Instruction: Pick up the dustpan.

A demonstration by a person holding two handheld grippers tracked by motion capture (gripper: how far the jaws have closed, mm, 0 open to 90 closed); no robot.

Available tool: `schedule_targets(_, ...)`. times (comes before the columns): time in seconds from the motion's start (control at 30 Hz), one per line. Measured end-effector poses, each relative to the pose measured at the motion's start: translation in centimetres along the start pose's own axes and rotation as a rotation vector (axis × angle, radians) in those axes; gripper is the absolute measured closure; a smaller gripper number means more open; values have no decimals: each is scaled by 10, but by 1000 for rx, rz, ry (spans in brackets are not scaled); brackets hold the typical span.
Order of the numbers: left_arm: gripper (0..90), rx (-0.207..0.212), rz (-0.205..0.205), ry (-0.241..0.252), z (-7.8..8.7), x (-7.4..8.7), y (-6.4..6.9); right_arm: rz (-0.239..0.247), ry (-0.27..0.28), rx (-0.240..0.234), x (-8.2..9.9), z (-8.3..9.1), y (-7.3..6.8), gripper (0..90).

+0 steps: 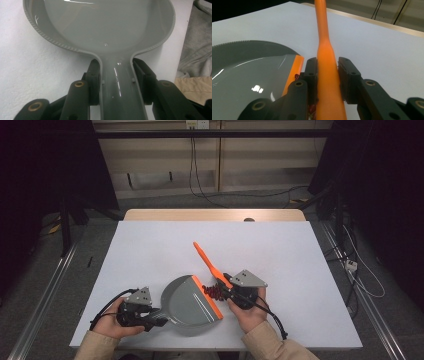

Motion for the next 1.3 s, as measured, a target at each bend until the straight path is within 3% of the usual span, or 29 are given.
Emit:
schedule_targets(0.27, 624, 7, 6, -2, -3, -1, 1, -40, -6, -34, 2, -2, -10, 695)
schedule_targets(0.33, 624, 8, 4, -5, -3, -1, 1, -26, -11, -45, 3, -4, -17, 691)
schedule_targets(0.47, 623, 9, -1, -2, -3, -2, 0, 27, -21, -16, 1, -4, -23, 692)
schedule_targets(0.53, 623, 10, -2, -2, -2, -2, 0, 16, -30, -13, -1, -3, -18, 695)
schedule_targets(0.6, 623, 4, 5, 3, -3, -2, 0, 46, -15, 34, -4, 0, -9, 718)
schedule_targets(0.67, 623, 14, 6, 10, -3, -2, 0, 6, -33, 36, -5, 3, 5, 719)
schedule_targets(0.73, 623, 14, 1, 4, -3, -1, -1, 7, -53, 23, -5, 3, 13, 718)
schedule_targets(0.83, 623, 12, 0, 6, -3, -1, -1, -14, -112, -42, -7, 3, 17, 713)
schedule_targets(1.0, 623, 14, 5, 11, -4, -1, -1, 19, -203, -51, -8, -1, 20, 687)
schedule_targets(1.1, 623, 15, 2, 14, -3, 0, -2, 48, -225, -38, -6, -5, 19, 690)
schedule_targets(1.3, 624, 17, 8, 8, -4, 1, -2, 63, -326, -52, -5, -14, 14, 710)
Point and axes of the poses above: each handheld gripper's, and its own axes: z roughly backward along the jaws, x roughly out of its underside, y roughly to its right, the point moved 6 cm from there along -z, roughly forward along the jaws, and after that the axes turned 7 degrees about x, right-handed, at the moved point
